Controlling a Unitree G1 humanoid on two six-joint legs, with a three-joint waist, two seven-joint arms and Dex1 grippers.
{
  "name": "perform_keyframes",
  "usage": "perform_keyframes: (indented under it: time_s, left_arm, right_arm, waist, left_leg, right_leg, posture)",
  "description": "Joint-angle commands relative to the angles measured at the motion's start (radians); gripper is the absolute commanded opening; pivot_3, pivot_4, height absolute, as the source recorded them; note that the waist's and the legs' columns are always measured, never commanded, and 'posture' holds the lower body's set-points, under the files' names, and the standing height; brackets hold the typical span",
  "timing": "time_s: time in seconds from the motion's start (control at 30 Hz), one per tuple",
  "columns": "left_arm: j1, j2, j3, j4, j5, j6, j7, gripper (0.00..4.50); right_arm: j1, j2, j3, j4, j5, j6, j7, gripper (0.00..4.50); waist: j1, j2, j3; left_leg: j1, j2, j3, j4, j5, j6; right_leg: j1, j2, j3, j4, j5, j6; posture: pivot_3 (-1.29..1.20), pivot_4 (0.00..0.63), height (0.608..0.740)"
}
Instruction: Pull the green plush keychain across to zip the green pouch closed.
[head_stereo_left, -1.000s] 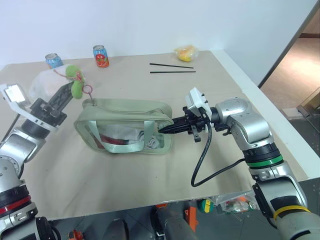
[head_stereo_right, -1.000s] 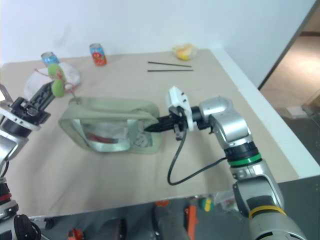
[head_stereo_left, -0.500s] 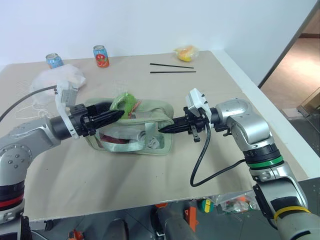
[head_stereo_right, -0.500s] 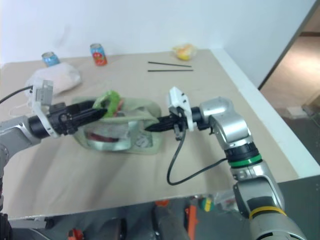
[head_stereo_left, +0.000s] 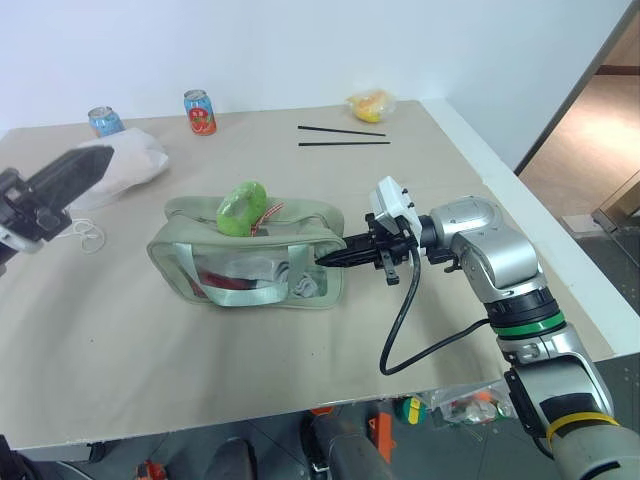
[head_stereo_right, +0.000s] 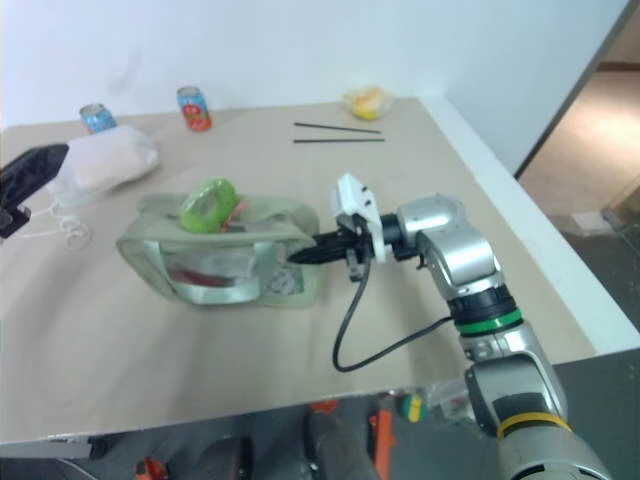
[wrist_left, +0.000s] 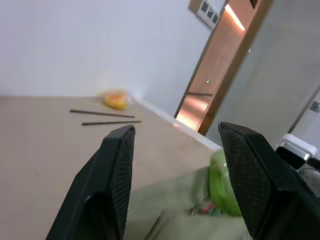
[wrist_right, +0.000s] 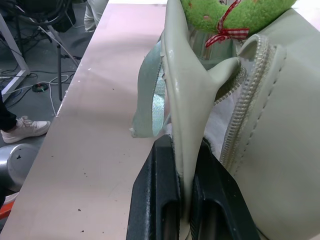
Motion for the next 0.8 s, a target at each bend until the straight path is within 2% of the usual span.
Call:
perform_keyframes:
  time_s: [0.03,0.1,0.27,0.7,0.73,0.8]
  left_arm:
    - [0.299,0.107,-0.041,-0.101,0.211,-0.043,-0.222,2.75]
    - [0.343,0.123,-0.084,-0.087,0.280,-0.081,-0.229,2.75]
    - [0.358,0.106,-0.133,-0.079,0.336,-0.111,-0.246,2.75]
    - [0.160,0.006,-0.235,-0.070,0.321,-0.107,-0.235,2.75]
    - [0.156,-0.001,-0.238,-0.065,0.323,-0.109,-0.240,2.36]
    - [0.153,-0.010,-0.241,-0.060,0.335,-0.121,-0.240,2.09]
  right_arm:
    - [-0.014,-0.001,-0.019,-0.026,0.013,-0.012,0.011,0.00]
    - [-0.017,0.000,-0.018,-0.023,0.011,-0.012,0.012,0.00]
    - [-0.015,-0.004,-0.019,-0.030,0.013,-0.008,0.015,0.00]
    - [-0.009,-0.021,-0.024,-0.053,0.018,0.008,0.014,0.00]
    - [-0.009,-0.021,-0.024,-0.054,0.018,0.008,0.013,0.00]
    - [-0.007,-0.023,-0.024,-0.057,0.019,0.011,0.011,0.00]
  waist:
    - [-0.004,0.000,0.000]
    - [-0.006,0.001,0.001]
    - [0.003,0.000,0.000]
    - [0.001,0.000,0.000]
    - [0.001,0.000,0.000]
    - [0.001,0.000,0.000]
  left_leg:
    - [0.000,0.000,0.001,0.000,0.000,0.000]
    - [-0.001,0.000,0.003,-0.001,-0.001,-0.001]
    - [-0.002,0.002,-0.001,-0.002,-0.001,-0.001]
    - [-0.004,0.001,0.002,-0.002,-0.002,0.000]
    - [-0.004,0.001,0.002,-0.002,-0.002,0.000]
    - [-0.004,0.001,0.002,-0.002,-0.002,0.000]
  right_leg:
    - [0.000,0.001,0.001,0.000,0.000,0.000]
    - [0.001,0.000,0.003,0.001,-0.001,-0.002]
    - [-0.006,0.001,-0.002,0.001,-0.002,-0.003]
    - [-0.007,0.002,0.002,0.002,-0.001,-0.002]
    - [-0.007,0.002,0.002,0.002,-0.001,-0.002]
    - [-0.007,0.002,0.002,0.002,-0.001,-0.003]
  posture:
    - [0.00,0.150,0.740]
    - [0.00,0.150,0.740]
    - [0.00,0.150,0.740]
    - [0.00,0.150,0.740]
    - [0.00,0.150,0.740]
    - [0.00,0.150,0.740]
